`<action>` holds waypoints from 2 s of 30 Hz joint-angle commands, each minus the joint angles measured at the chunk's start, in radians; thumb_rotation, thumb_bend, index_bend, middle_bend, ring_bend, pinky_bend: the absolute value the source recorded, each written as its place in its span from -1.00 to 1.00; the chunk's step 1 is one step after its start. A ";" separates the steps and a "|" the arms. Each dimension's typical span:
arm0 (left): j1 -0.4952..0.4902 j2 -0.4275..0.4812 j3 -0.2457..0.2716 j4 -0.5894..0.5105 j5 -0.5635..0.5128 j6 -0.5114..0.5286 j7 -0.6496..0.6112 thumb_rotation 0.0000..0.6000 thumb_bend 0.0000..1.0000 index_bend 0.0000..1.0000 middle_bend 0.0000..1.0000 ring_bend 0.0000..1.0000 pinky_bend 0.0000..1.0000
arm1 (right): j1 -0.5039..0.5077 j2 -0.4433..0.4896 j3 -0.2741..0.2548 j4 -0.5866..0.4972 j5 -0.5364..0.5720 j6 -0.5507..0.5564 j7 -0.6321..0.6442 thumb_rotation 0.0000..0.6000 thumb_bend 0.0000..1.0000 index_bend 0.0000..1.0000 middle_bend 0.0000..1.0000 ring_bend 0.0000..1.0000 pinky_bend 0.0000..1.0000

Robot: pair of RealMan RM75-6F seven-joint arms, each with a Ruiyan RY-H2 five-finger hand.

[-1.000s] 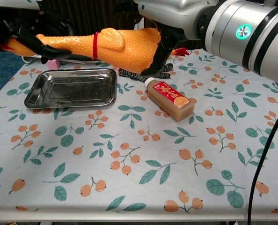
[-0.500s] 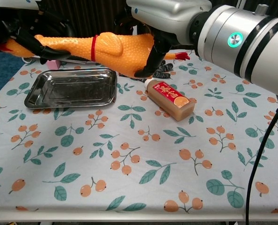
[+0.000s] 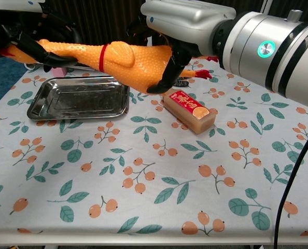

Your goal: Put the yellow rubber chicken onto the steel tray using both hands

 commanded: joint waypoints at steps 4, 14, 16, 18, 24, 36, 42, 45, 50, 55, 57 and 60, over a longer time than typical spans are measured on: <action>0.010 0.000 0.006 0.007 0.009 0.006 -0.008 1.00 0.23 0.53 0.49 0.32 0.32 | 0.000 0.029 -0.005 -0.012 0.038 -0.005 -0.027 1.00 -0.79 -0.52 -0.03 -0.43 -0.71; 0.034 -0.004 0.013 0.023 0.028 0.029 -0.032 1.00 0.23 0.53 0.49 0.32 0.31 | -0.004 0.055 -0.007 -0.031 0.045 -0.020 0.010 1.00 -1.00 -1.00 -1.00 -1.00 -0.85; 0.038 -0.006 0.014 0.031 0.030 0.031 -0.039 1.00 0.23 0.53 0.49 0.32 0.31 | -0.008 0.065 -0.006 -0.033 0.036 -0.014 0.017 1.00 -1.00 -1.00 -1.00 -1.00 -0.86; 0.042 -0.010 0.015 0.041 0.031 0.034 -0.044 1.00 0.23 0.53 0.49 0.32 0.31 | -0.015 0.081 -0.006 -0.040 0.027 -0.007 0.024 1.00 -1.00 -1.00 -1.00 -1.00 -0.86; 0.052 -0.037 0.019 0.120 0.012 0.035 -0.058 1.00 0.23 0.53 0.49 0.32 0.30 | -0.065 0.177 -0.019 -0.079 -0.025 0.035 0.058 1.00 -1.00 -1.00 -1.00 -1.00 -0.87; 0.018 -0.248 -0.046 0.461 -0.135 0.025 -0.068 1.00 0.23 0.52 0.47 0.22 0.10 | -0.226 0.366 -0.100 -0.111 -0.186 0.103 0.224 1.00 -1.00 -1.00 -1.00 -1.00 -0.87; -0.008 -0.363 -0.066 0.626 -0.207 0.009 -0.024 1.00 0.22 0.44 0.28 -0.08 -0.46 | -0.272 0.410 -0.120 -0.111 -0.235 0.115 0.264 1.00 -1.00 -1.00 -1.00 -1.00 -0.87; -0.013 -0.397 -0.072 0.674 -0.230 0.010 0.005 1.00 0.18 0.40 0.20 -0.17 -0.49 | -0.292 0.423 -0.120 -0.106 -0.246 0.122 0.279 1.00 -1.00 -1.00 -1.00 -1.00 -0.87; -0.010 -0.422 -0.075 0.713 -0.249 -0.006 0.032 1.00 0.03 0.27 0.06 -0.32 -0.60 | -0.320 0.433 -0.118 -0.091 -0.249 0.125 0.310 1.00 -1.00 -1.00 -1.00 -1.00 -0.87; -0.006 -0.415 -0.059 0.709 -0.249 -0.025 0.082 1.00 -0.41 -0.28 -0.42 -0.67 -0.70 | -0.340 0.441 -0.113 -0.077 -0.250 0.120 0.335 1.00 -1.00 -1.00 -1.00 -1.00 -0.87; -0.002 -0.418 -0.059 0.708 -0.246 -0.016 0.093 1.00 -0.56 -0.43 -0.58 -0.75 -0.72 | -0.345 0.443 -0.114 -0.073 -0.251 0.115 0.339 1.00 -1.00 -1.00 -1.00 -1.00 -0.87; 0.003 -0.426 -0.059 0.715 -0.243 -0.003 0.112 1.00 -0.70 -0.53 -0.68 -0.78 -0.74 | -0.355 0.446 -0.115 -0.069 -0.254 0.110 0.348 1.00 -1.00 -1.00 -1.00 -1.00 -0.87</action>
